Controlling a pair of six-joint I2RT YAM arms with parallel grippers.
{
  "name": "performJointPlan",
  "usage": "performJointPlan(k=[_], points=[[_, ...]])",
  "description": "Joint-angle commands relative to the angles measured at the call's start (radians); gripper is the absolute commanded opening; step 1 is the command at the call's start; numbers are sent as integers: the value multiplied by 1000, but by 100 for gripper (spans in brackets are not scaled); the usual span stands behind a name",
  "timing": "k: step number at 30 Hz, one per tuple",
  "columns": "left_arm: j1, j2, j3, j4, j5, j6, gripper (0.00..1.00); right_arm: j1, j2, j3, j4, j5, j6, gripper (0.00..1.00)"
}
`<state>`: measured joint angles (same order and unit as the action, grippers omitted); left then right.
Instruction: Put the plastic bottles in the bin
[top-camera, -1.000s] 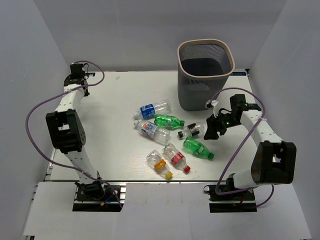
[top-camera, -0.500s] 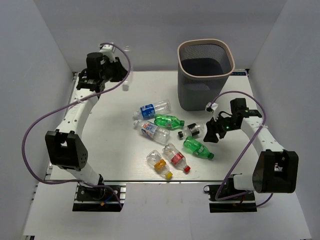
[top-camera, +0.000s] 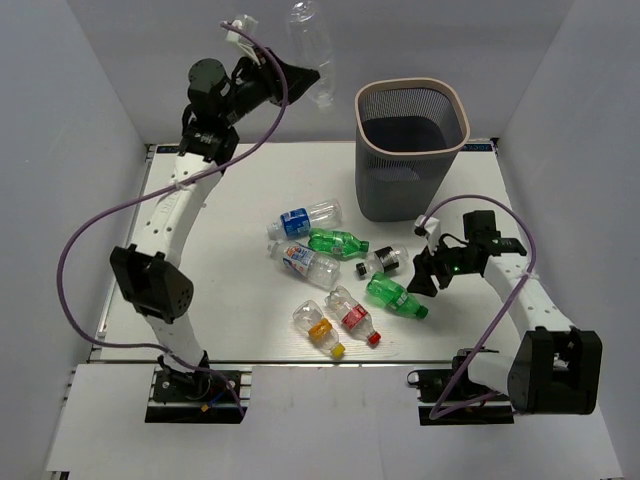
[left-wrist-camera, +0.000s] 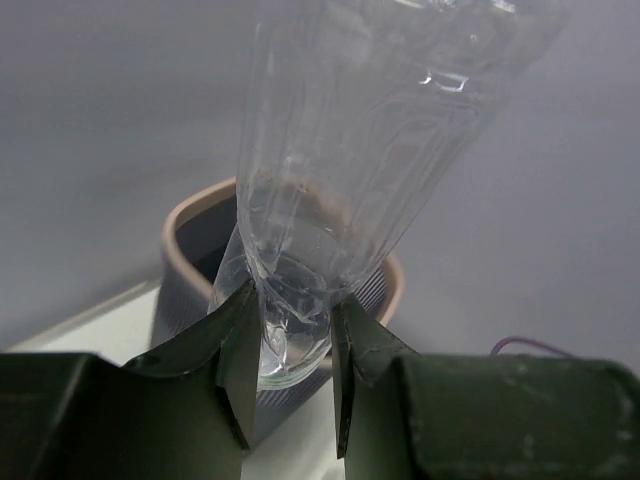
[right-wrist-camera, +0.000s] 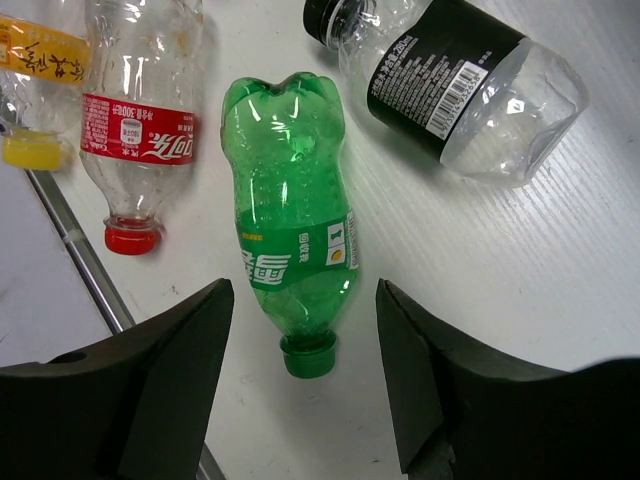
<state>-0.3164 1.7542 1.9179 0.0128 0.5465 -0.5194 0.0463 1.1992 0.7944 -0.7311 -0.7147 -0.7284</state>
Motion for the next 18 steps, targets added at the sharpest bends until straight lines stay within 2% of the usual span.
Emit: performJointPlan(k=[1, 4, 8, 12, 13, 14, 15, 16, 17, 18], points=[[-39, 117, 64, 191, 56, -157, 0, 4, -44, -23, 30, -23, 11, 65], [-84, 241, 183, 239, 70, -228, 0, 3, -69, -44, 35, -19, 7, 65], [-125, 396, 422, 295, 70, -304, 0, 1, -90, -66, 45, -19, 1, 65], [-157, 470, 510, 270, 60, -324, 0, 0, -96, -77, 62, -14, 9, 65], [-158, 470, 501, 247, 35, -306, 4, 1, -99, -77, 67, -17, 15, 65], [-158, 461, 468, 215, 35, -289, 9, 0, -96, -77, 73, -17, 18, 68], [-158, 441, 417, 205, 18, -277, 26, 3, -99, -72, 73, -20, 24, 79], [-158, 441, 397, 205, 6, -265, 41, 0, -98, -72, 85, -22, 24, 79], [-158, 430, 397, 205, 6, -264, 54, 1, -98, -64, 88, -25, 23, 84], [-167, 430, 397, 169, -3, -254, 72, 1, -99, -60, 90, -43, 18, 84]])
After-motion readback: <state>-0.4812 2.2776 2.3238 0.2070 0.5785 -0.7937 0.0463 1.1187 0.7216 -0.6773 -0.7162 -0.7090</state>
